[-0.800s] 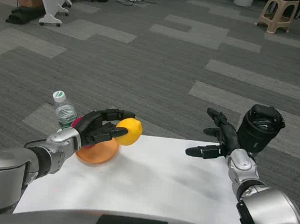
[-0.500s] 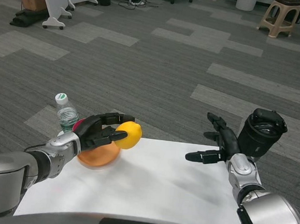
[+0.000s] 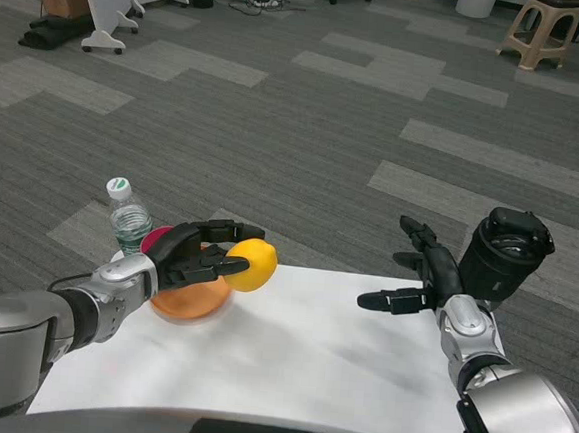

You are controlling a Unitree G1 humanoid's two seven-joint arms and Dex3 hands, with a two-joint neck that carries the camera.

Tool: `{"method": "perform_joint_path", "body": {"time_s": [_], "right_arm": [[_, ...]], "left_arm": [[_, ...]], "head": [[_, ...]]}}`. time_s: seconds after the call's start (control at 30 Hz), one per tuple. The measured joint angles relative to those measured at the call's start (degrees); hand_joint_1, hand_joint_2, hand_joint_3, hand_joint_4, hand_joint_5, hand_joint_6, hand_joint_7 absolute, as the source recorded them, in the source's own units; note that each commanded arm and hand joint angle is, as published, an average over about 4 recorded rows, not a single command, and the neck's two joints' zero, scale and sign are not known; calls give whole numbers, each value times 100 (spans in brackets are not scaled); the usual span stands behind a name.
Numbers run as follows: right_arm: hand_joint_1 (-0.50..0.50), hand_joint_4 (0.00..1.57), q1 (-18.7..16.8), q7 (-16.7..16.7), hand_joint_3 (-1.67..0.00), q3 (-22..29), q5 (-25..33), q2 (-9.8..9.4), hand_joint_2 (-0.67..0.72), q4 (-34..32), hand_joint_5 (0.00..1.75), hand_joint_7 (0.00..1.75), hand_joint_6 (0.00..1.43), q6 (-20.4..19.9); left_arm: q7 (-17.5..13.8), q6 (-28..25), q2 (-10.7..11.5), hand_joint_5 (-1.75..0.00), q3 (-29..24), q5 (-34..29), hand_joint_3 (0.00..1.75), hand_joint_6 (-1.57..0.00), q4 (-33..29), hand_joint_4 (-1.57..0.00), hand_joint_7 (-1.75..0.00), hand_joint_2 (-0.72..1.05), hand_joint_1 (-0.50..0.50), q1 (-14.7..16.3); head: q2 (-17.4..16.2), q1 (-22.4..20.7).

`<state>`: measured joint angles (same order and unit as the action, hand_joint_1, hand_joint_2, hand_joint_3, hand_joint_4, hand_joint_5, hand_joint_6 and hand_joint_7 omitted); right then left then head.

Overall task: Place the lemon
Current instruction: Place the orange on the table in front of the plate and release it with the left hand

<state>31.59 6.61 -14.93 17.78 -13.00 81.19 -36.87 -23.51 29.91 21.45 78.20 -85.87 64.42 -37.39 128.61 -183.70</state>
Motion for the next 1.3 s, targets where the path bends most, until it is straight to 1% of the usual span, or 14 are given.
{"method": "perform_joint_path", "body": {"time_s": [0.17, 0.27, 0.3, 0.4, 0.47, 0.57, 0.7, 0.8, 0.9, 0.97, 1.1, 1.23, 1.3], "right_arm": [[29, 16, -1, 0, -32, -8, 0, 1, -16, 13, 107, 21, 3, 0], [29, 17, -1, 0, -32, -22, 0, 2, -16, 23, 107, 17, 3, 0], [29, 17, -1, 0, -32, -27, 0, 2, -16, 30, 109, 17, 3, 0], [29, 17, -2, 0, -32, -39, 0, 5, -16, 65, 109, 19, 3, 0], [29, 16, -2, 0, -32, -47, 0, 12, -16, 90, 107, 16, 3, 0], [29, 15, -2, 0, -32, -53, 0, 22, -16, 115, 107, 19, 3, 0], [29, 14, -2, 1, -32, -61, 0, 34, -16, 128, 116, 17, 3, 0], [29, 14, -2, 0, -32, -63, 0, 39, -16, 135, 112, 21, 3, 0], [29, 14, -2, 1, -32, -63, 0, 51, -16, 146, 114, 19, 3, 0], [29, 12, -2, 1, -32, -62, 0, 75, -16, 158, 116, 19, 3, 0], [29, 11, -2, 11, -32, -52, -1, 175, -16, 180, 116, 16, 3, 0], [29, 11, -2, 17, -32, -64, -1, 228, -16, 206, 116, 14, 3, 0], [29, 11, -2, 17, -32, -73, -1, 235, -16, 216, 116, 17, 3, 0]], "left_arm": [[25, 10, 10, -175, 306, 201, 9, -95, 3, -150, -42, 96, 50, -31], [83, 11, 17, -175, 429, 522, 9, -98, 19, -150, -42, 94, 50, -86], [107, 11, 18, -175, 445, 632, 9, -98, 28, -150, -42, 94, 50, -107], [191, 11, 18, -175, 488, 943, 9, -101, 59, -150, -42, 96, 50, -183], [271, 11, 19, -175, 559, 1134, 9, -102, 79, -151, -42, 96, 50, -264], [423, 4, 20, -175, 685, 1541, 9, -105, 89, -153, -42, 96, 50, -373], [667, -11, 16, -175, 728, 2167, 7, -115, 88, -154, -44, 96, 50, -473], [888, -40, 6, -175, 731, 2581, 4, -120, 88, -157, -49, 96, 50, -546], [1116, -101, -8, -175, 735, 2961, 9, -120, 86, -157, -49, 96, 50, -599], [1206, -132, -13, -175, 736, 3105, 9, -120, 85, -157, -49, 96, 50, -613], [1409, -157, -18, -175, 737, 3519, 9, -121, 63, -157, -49, 96, 50, -636], [1470, -193, -25, -175, 741, 3784, 9, -123, 16, -157, -49, 96, 50, -639], [1478, -223, -28, -175, 745, 3807, 9, -124, -6, -157, -49, 96, 50, -639]], "head": [[-60, -12], [-93, -18], [-104, -22], [-133, -40], [-149, -53], [-186, -76], [-209, -89], [-214, -95], [-202, -69], [-207, -71], [-244, -137], [-273, -147], [-282, -144]]}}
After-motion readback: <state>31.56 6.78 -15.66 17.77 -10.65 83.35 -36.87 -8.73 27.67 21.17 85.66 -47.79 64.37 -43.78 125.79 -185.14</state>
